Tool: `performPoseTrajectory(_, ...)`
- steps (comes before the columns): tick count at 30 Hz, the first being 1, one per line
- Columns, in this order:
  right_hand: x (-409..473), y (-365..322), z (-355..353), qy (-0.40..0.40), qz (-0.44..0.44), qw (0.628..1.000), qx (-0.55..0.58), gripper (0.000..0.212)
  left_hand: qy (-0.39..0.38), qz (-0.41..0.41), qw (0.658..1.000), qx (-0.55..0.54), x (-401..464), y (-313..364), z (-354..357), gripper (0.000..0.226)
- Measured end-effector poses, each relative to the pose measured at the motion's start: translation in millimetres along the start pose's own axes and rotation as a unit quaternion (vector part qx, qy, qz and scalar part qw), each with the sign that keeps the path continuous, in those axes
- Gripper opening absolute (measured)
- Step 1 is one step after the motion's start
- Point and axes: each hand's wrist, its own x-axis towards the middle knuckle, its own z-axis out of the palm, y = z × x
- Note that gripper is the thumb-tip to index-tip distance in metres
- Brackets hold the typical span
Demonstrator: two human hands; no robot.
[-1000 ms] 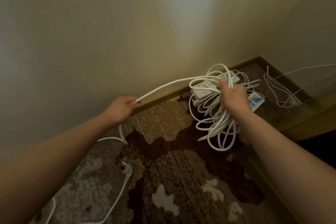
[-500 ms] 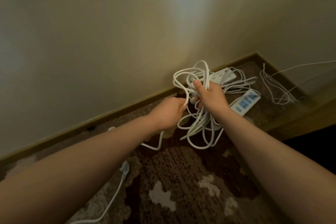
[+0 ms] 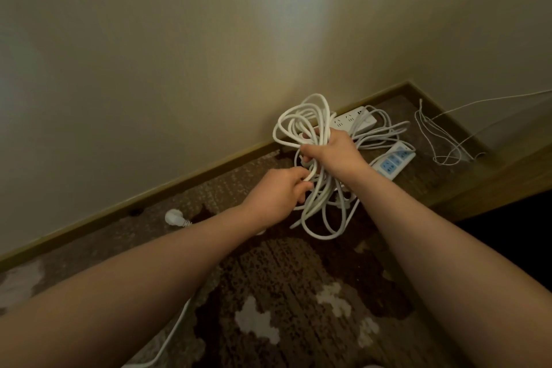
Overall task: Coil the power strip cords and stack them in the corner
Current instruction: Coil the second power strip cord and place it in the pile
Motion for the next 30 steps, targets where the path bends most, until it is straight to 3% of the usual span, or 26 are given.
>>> performPoseTrajectory(7, 5.9, -1.0, -19.6, 0.055, 0.008, 0.998, 0.003, 0.012, -0.087, -0.061, 0.982, -0.154, -27.3, -36.5, -8.4, 0.027)
performPoseTrajectory(11, 12.7, 3.5, -35.2, 0.110, 0.013, 0.994, 0.021, 0.021, -0.114, -0.060, 0.988, -0.082, -43.4, -66.4, -18.8, 0.026)
performPoseTrajectory(15, 14.5, 5.0, -38.8, 0.131, 0.014, 0.988, 0.076, 0.016, -0.134, -0.054, 0.989, 0.017, -45.5, -85.6, -29.4, 0.022)
performPoseTrajectory(18, 13.8, -0.3, -31.8, 0.078, 0.027, 0.978, 0.192, 0.003, -0.165, -0.046, 0.983, 0.070, -36.4, -80.5, -27.4, 0.019)
performPoseTrajectory(21, 12.9, -7.0, -29.7, 0.026, 0.028, 0.964, 0.261, 0.006, -0.174, -0.052, 0.978, 0.103, -30.3, -76.1, -19.4, 0.020)
performPoseTrajectory(28, 9.0, -2.7, -38.0, -0.018, 0.012, 0.970, 0.242, 0.009, -0.149, -0.072, 0.983, 0.077, -31.2, -84.4, -31.4, 0.030)
performPoseTrajectory(30, 8.2, -0.9, -41.5, -0.026, -0.001, 0.973, 0.227, 0.006, -0.145, -0.077, 0.983, 0.086, -33.3, -90.3, -36.8, 0.021)
